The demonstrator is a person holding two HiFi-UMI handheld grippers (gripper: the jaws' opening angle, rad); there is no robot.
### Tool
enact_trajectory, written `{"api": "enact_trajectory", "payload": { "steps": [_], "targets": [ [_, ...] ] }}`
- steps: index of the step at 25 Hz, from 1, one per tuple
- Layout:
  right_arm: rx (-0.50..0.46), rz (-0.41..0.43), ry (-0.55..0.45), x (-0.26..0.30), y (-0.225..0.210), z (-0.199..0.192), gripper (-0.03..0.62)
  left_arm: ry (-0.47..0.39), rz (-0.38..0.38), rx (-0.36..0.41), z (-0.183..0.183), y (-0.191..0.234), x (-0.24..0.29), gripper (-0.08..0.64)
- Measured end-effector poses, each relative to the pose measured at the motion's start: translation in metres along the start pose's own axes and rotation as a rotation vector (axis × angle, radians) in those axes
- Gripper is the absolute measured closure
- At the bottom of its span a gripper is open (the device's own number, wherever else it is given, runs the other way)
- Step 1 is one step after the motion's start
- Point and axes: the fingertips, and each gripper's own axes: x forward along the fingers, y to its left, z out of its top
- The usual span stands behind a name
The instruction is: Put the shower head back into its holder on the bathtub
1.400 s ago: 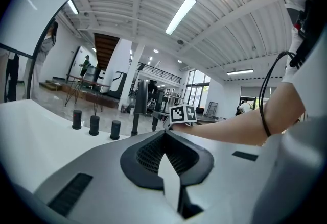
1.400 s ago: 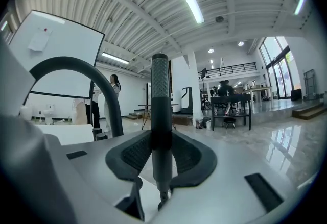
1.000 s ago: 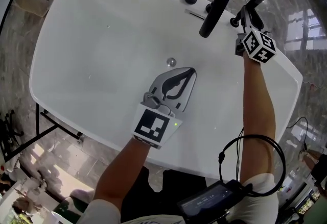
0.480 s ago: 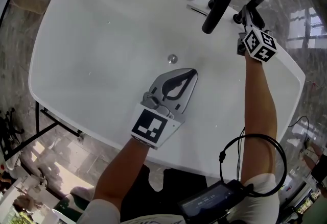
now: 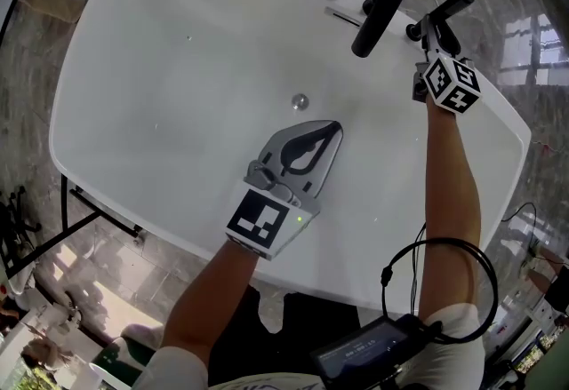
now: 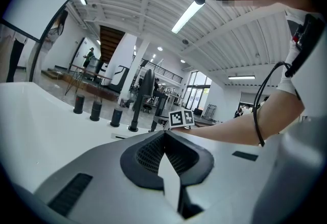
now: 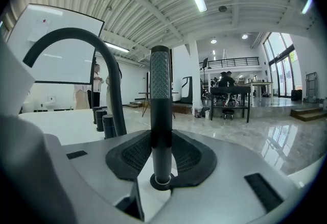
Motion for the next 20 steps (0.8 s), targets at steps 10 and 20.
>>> {"api": "enact_trajectory", "payload": {
  "steps": [10, 20],
  "targets": [
    [-0.027, -0.03, 0.054, -0.003, 0.001, -0.02, 0.469, 0.005, 0.001, -0.012, -0.004, -0.003, -0.003, 0.545],
    [0.001, -0.034, 0.007, -0.02, 0.008, 0.01, 0.401, 0.047, -0.047, -0.011, -0.015, -0.014, -0.014, 0.545]
  ]
}}
